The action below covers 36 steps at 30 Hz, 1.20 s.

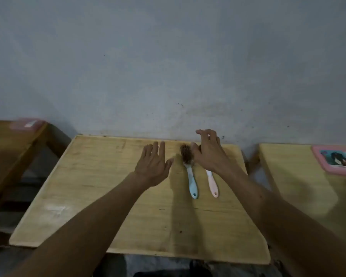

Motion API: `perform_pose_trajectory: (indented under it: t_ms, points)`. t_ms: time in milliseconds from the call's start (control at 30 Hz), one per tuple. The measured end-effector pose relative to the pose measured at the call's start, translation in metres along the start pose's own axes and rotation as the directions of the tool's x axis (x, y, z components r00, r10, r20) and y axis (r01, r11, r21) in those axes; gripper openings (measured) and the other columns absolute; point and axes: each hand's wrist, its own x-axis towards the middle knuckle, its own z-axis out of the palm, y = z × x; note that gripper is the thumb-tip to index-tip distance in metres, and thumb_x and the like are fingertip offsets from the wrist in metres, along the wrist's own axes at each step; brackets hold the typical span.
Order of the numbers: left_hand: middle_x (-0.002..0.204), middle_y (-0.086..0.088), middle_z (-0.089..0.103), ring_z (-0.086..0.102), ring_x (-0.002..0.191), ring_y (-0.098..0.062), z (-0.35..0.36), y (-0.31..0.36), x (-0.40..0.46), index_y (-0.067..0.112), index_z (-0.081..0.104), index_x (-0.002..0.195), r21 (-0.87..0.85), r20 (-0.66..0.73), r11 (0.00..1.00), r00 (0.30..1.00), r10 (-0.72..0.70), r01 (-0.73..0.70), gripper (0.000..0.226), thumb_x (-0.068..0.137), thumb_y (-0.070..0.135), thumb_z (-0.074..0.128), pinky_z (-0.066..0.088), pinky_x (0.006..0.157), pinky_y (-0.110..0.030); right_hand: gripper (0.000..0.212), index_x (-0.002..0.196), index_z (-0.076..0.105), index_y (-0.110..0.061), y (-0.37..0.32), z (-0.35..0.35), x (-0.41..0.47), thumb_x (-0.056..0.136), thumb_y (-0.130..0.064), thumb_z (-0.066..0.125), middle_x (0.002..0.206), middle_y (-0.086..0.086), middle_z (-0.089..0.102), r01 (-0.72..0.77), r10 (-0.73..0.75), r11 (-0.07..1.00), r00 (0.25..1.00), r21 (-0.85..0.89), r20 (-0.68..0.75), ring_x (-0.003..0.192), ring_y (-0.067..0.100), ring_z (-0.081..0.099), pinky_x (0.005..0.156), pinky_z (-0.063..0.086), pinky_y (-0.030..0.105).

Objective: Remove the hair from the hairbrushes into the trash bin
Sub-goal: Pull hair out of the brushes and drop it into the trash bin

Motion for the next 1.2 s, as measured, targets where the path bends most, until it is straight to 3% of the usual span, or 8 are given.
perform_pose_trajectory:
  t_ms: [100,200,400,633,800,967,1100,1200]
  points:
    - [0.143,-0.026,0.047,0.045,0.129,-0.040,0.033,0.009,0.003,-0.002,0.028,0.151,-0.051,0.064,0.999,0.998,-0.015,0.018,0.070,0.105,0.050,0.022,0.036,0.105,-0.044,0.050,0.149,0.041,-0.012,0.014,0.022,0.020,0.105,-0.035,0.049,0.149,0.017,0.035,-0.074,0.073,0.997,0.996,0.016,0.046,0.116,0.038,0.062,0.096,0.050,0.044]
    - [0.128,-0.022,0.057,0.055,0.116,-0.039,0.060,0.023,0.008,0.002,0.046,0.134,-0.093,0.112,0.995,0.993,-0.024,0.035,0.054,0.106,0.046,0.030,0.044,0.090,-0.042,0.049,0.144,0.044,-0.014,0.029,0.046,0.039,0.102,-0.036,0.053,0.146,0.018,0.042,-0.133,0.137,0.990,0.986,-0.048,0.099,0.117,0.039,0.061,0.094,0.049,0.042]
    - [0.124,-0.018,0.059,0.061,0.109,-0.036,0.095,0.054,0.040,0.005,0.050,0.126,-0.283,0.133,0.947,0.984,-0.119,0.153,0.062,0.100,0.060,0.036,0.045,0.081,-0.040,0.056,0.144,0.044,-0.015,0.048,0.073,0.081,0.097,-0.042,0.057,0.142,0.019,0.052,-0.177,0.191,0.977,0.975,-0.121,0.117,0.124,0.040,0.056,0.098,0.049,0.044]
    - [0.118,-0.012,0.064,0.064,0.102,-0.032,0.115,0.051,0.072,0.009,0.051,0.121,-0.371,0.091,0.914,0.986,-0.142,0.166,0.065,0.086,0.063,0.062,0.038,0.072,-0.035,0.063,0.133,0.056,-0.014,0.059,0.091,0.128,0.088,-0.059,0.061,0.119,0.012,0.067,-0.188,0.215,0.962,0.969,-0.198,0.125,0.106,0.032,0.064,0.078,0.052,0.037]
    - [0.093,-0.001,0.061,0.061,0.084,-0.021,0.107,0.025,0.086,0.015,0.060,0.096,-0.615,0.263,0.746,0.958,-0.111,0.255,0.034,0.080,0.039,0.078,0.043,0.066,-0.030,0.049,0.092,0.072,-0.010,0.049,0.097,0.148,0.081,-0.058,0.068,0.089,0.010,0.074,-0.236,0.263,0.959,0.947,-0.160,0.183,0.073,0.025,0.071,0.066,0.063,0.036]
    - [0.075,-0.003,0.064,0.063,0.066,-0.017,0.097,0.003,0.073,0.015,0.059,0.075,-0.817,0.351,0.465,0.934,-0.069,0.342,0.019,0.080,0.019,0.078,0.054,0.058,-0.027,0.045,0.083,0.068,-0.006,0.015,0.099,0.148,0.081,-0.050,0.073,0.075,0.009,0.070,-0.198,0.234,0.964,0.947,-0.177,0.218,0.056,0.021,0.066,0.048,0.048,0.024]
    - [0.077,-0.004,0.055,0.054,0.063,-0.015,0.087,-0.020,0.051,0.014,0.048,0.077,-0.822,0.374,0.433,0.924,-0.080,0.370,0.023,0.088,0.012,0.068,0.045,0.047,-0.024,0.039,0.077,0.067,-0.006,-0.021,0.097,0.139,0.082,-0.044,0.071,0.057,0.007,0.062,-0.141,0.163,0.985,0.950,-0.101,0.267,0.039,0.017,0.048,0.045,0.038,0.023]
    - [0.082,-0.010,0.056,0.061,0.057,-0.021,0.088,-0.048,0.027,0.009,0.052,0.084,-0.854,0.336,0.377,0.934,-0.123,0.357,0.011,0.090,0.001,0.058,0.050,0.045,-0.027,0.037,0.081,0.067,-0.006,-0.053,0.104,0.126,0.081,-0.043,0.072,0.066,0.009,0.061,-0.064,0.069,0.998,0.953,-0.025,0.294,0.051,0.021,0.049,0.051,0.038,0.027]
